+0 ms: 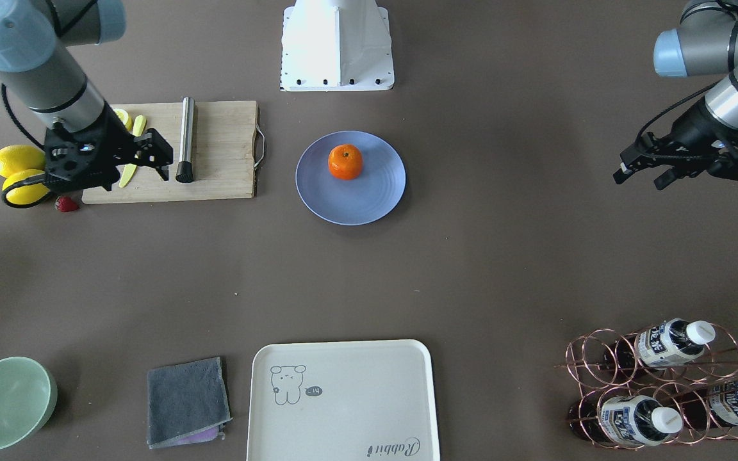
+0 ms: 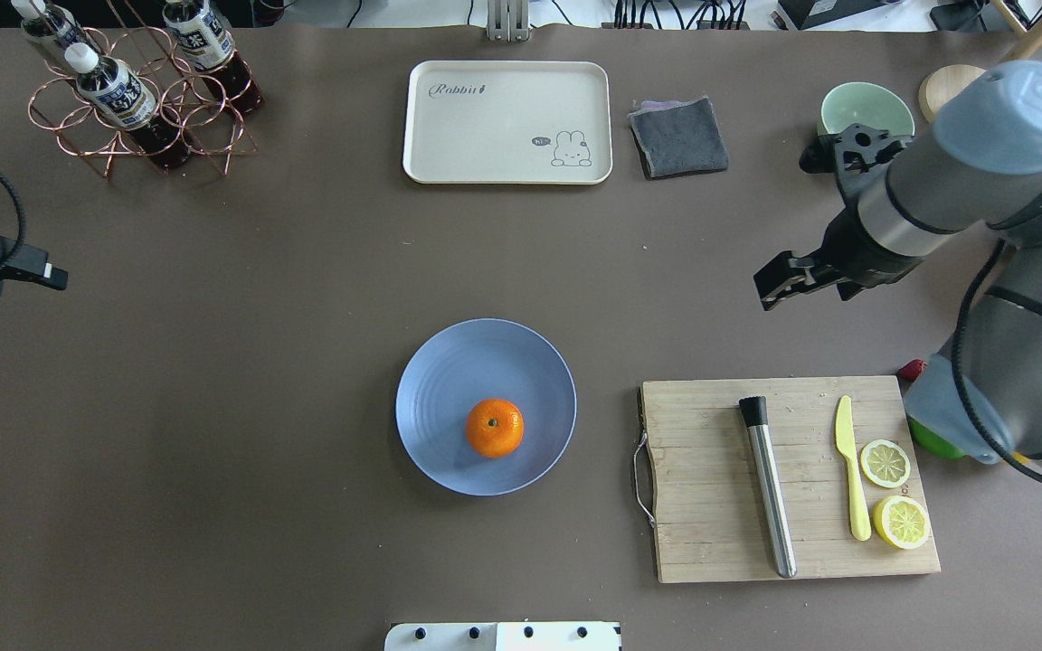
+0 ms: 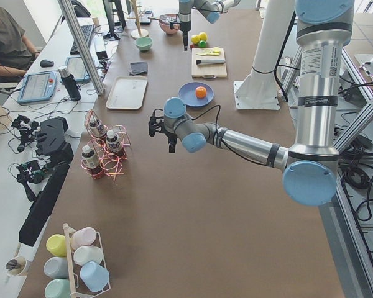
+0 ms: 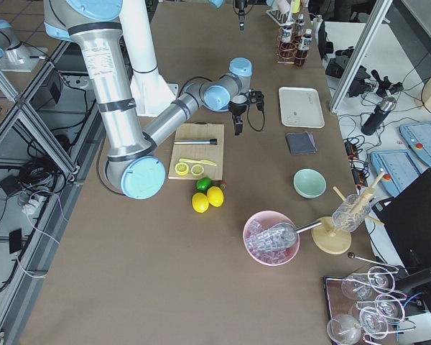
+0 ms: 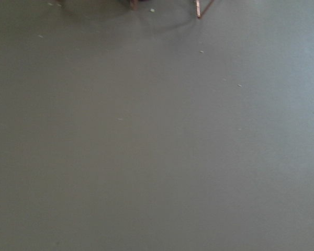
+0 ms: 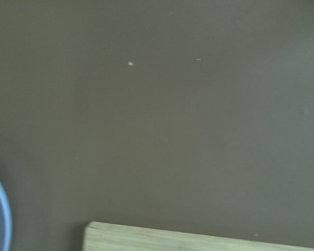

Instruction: Pick orange to plate

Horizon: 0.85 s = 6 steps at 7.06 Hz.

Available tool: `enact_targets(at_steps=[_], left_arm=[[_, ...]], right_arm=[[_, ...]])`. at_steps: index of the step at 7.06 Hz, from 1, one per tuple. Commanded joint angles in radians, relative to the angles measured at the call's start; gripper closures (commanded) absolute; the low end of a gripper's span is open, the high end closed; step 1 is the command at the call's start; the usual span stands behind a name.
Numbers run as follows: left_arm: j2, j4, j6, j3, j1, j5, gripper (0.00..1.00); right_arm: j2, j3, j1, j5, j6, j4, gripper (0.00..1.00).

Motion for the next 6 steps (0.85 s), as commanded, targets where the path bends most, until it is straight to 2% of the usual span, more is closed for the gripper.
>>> enact_targets(at_steps=[1,3,4,6], left_arm=[[0.025,0.241,0.365,0.029,-0.201,-0.079,0.03],[-0.025,0.563,0.724,0.03,-0.368,-0.063,0.03],[-0.047,0.625,0.792,0.029,-0.419,0.017,0.03],[-0.018,0.638,0.786,0.044,-0.436,0.035,0.03]], right_arm=[[-0.231,-0.047,0.329,0.149,-0.548,-0.013,0.0],[-0.269,-0.236,0.538,0.152,-0.918,-0.012,0.0],[-0.266,-0.286,0.603,0.151,-0.99,-0.012,0.0],[-0.258,-0.288,0.63,0.143,-0.992,-0.013,0.0]])
